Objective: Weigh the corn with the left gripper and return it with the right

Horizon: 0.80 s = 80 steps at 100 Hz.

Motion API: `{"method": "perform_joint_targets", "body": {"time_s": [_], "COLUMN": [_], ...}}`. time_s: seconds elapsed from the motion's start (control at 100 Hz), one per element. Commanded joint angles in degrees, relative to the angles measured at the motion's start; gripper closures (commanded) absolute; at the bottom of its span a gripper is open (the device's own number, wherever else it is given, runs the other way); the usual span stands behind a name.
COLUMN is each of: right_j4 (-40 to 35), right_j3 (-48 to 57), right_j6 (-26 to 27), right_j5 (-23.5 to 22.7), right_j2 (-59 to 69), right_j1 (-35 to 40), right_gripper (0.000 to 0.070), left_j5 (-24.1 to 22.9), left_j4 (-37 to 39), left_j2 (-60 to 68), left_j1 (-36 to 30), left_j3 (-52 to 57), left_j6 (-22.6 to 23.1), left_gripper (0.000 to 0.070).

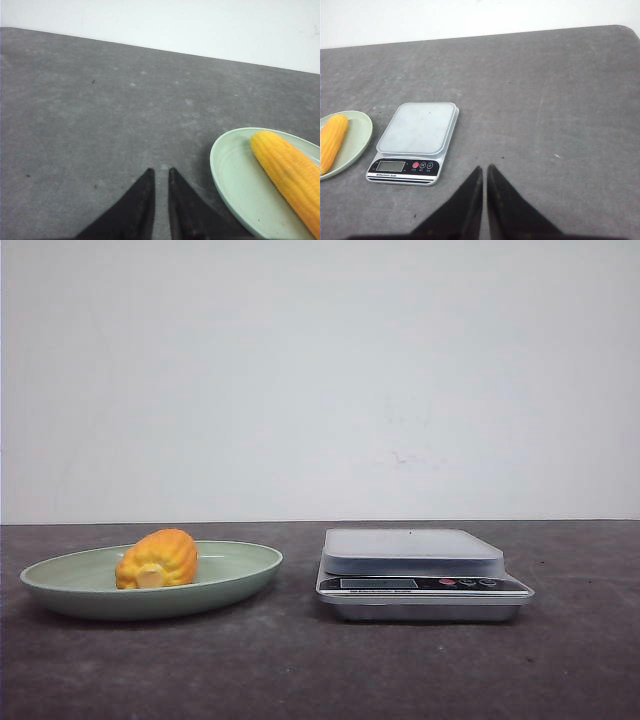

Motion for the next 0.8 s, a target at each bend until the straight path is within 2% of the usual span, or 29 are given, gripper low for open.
{"method": "perform_joint_targets", "body": {"time_s": [0.0,0.17,0.32,0.39,0.66,0.79], "right_j4": [2.4,19.1,35.8,41.2,51.9,54.9], "right_j3": [0.3,-4.3,-16.1,-22.6,-43.0,-49.1], "right_j6": [-3.1,-8.3,-11.0,-11.5,-11.8,-11.1], "right_j5": [2.1,2.5,-3.0,-3.5,-3.3,-3.4], "right_j2": [-0.2,-2.2,-5.6,-7.1,-9.9,-10.2], "right_j1": [-0.9,-8.2,-13.6,-15.5,-16.8,-16.7], "right_gripper": [0.0693,0.0693,0.0693,0.0693,0.0693,0.0693], "left_j5": [0.0,0.0,0.0,0.0,0.0,0.0], "left_j4": [-0.2,-0.2,-0.2,-0.2,-0.2,-0.2], "left_j2": [-0.1,-0.1,-0.1,-0.1,-0.1,-0.1], "left_j1": [0.0,0.0,0.0,0.0,0.0,0.0], "left_j3": [-1.0,-1.0,-1.0,-1.0,-1.0,-1.0], "left_j6": [0.5,0.5,0.5,0.5,0.5,0.5], "left_gripper": [0.0700,0.0700,0.0700,0.0700,0.0700,0.0700]}}
